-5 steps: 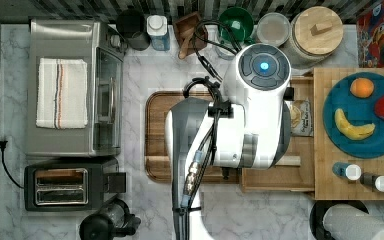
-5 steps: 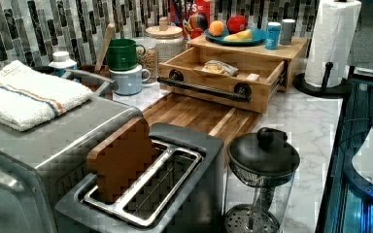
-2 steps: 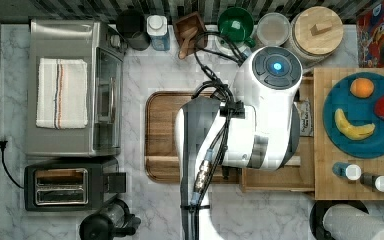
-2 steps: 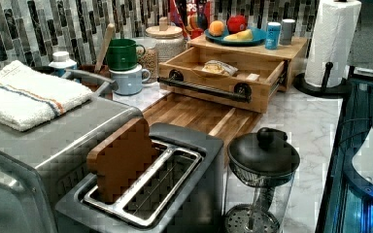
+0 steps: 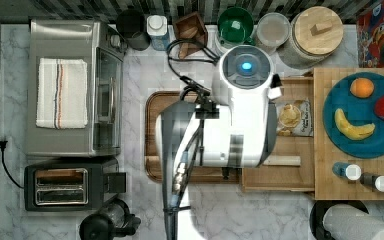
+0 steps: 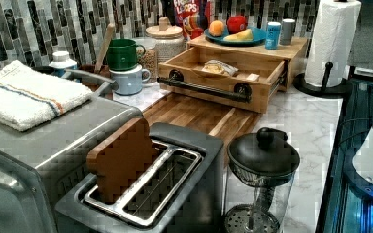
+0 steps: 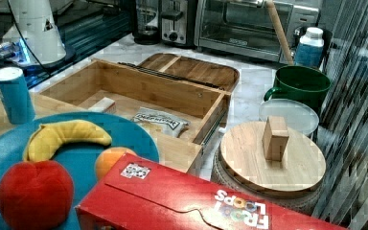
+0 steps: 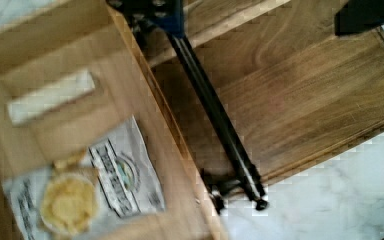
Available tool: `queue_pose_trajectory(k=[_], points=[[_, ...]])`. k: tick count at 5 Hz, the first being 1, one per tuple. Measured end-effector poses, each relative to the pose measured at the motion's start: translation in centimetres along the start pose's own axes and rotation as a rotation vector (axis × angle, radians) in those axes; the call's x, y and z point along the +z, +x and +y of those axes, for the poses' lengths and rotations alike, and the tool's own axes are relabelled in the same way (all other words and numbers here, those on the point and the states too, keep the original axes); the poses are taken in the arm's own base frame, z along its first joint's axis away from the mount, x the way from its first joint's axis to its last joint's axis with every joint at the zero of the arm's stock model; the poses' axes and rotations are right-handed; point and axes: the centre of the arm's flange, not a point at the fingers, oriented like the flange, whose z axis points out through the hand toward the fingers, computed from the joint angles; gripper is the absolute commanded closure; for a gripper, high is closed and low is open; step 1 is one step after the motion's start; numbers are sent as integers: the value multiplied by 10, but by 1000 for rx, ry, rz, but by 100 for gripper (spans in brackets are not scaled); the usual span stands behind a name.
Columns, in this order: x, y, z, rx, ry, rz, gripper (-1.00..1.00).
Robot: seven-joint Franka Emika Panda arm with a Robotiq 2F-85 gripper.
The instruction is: Close the drawer.
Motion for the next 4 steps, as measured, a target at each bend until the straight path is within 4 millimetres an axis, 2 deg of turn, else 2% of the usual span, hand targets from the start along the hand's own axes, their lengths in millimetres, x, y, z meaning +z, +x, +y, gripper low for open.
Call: queue_pose_trajectory(k=[1, 2, 3, 4], points=[[9, -10, -29, -171, 31, 25, 100], [23, -23, -53, -323, 4, 33, 100], [42, -32, -65, -405, -15, 1, 100], [61, -33, -69, -427, -23, -36, 100]])
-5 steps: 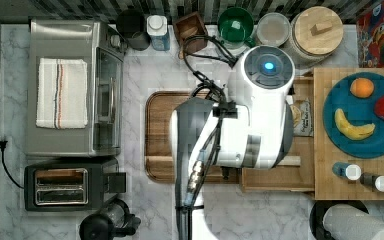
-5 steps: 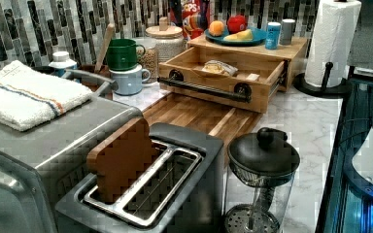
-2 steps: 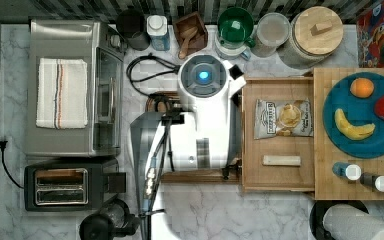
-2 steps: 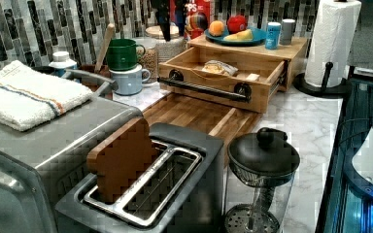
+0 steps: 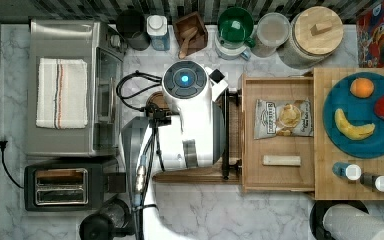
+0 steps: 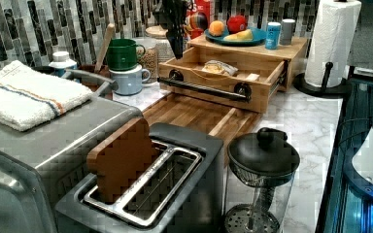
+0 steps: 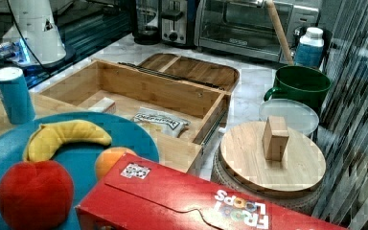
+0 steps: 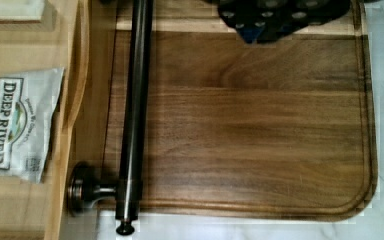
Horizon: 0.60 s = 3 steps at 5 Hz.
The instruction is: Close the drawer.
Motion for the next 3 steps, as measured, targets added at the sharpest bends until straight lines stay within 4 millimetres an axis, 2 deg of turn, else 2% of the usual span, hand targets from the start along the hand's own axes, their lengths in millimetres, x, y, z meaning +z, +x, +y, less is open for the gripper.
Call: queue_pose_trajectory(k=[1, 3], points=[[20, 11, 1, -17, -25, 14, 100], [74, 42, 3, -16, 1, 70, 100]])
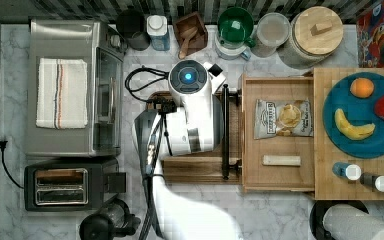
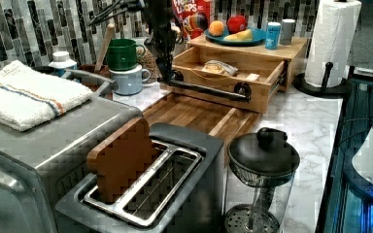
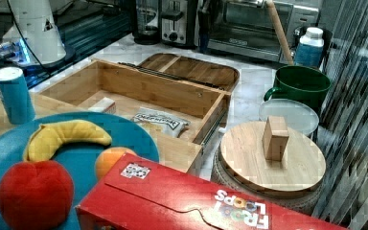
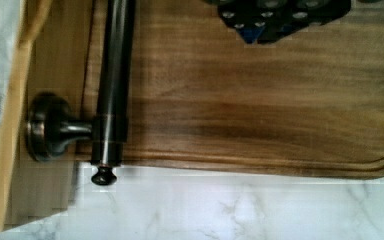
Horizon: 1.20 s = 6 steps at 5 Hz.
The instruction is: Close the drawer.
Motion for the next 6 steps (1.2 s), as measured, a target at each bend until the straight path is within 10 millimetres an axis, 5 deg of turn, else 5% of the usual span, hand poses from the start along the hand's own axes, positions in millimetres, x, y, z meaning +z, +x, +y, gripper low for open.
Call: queue_pose_trajectory(k=[3, 6], points=[[56, -25, 9, -42, 7, -77, 100], [59, -21, 50, -87, 26, -19, 100]])
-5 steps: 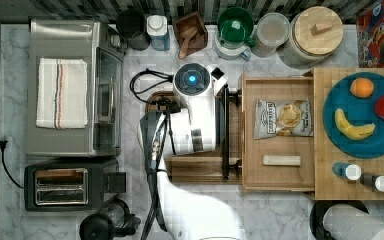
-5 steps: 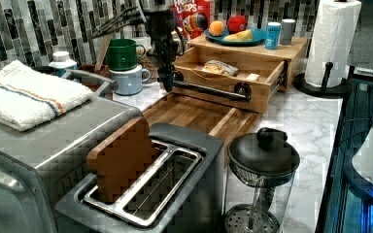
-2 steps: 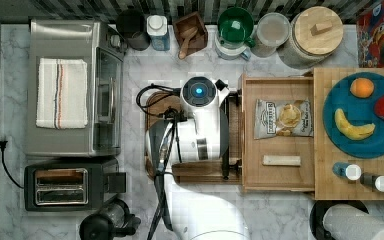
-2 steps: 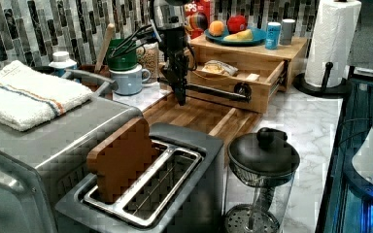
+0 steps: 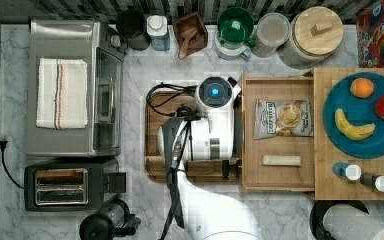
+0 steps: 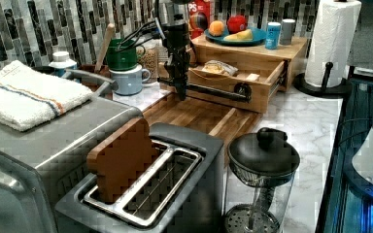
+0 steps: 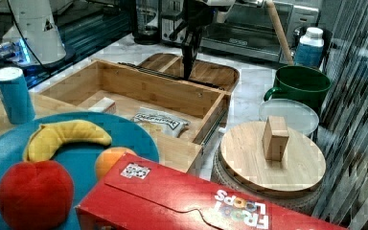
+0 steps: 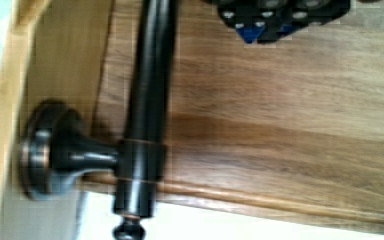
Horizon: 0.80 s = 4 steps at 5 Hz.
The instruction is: Close the drawer.
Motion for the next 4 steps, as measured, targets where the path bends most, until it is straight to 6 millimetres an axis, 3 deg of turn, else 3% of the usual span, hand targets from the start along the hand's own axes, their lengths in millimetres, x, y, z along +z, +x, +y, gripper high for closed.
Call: queue_pose_trajectory(k=[1, 4], points=[[3, -4, 29, -17, 6, 3, 100], [3, -16, 87, -15, 7, 1, 100]])
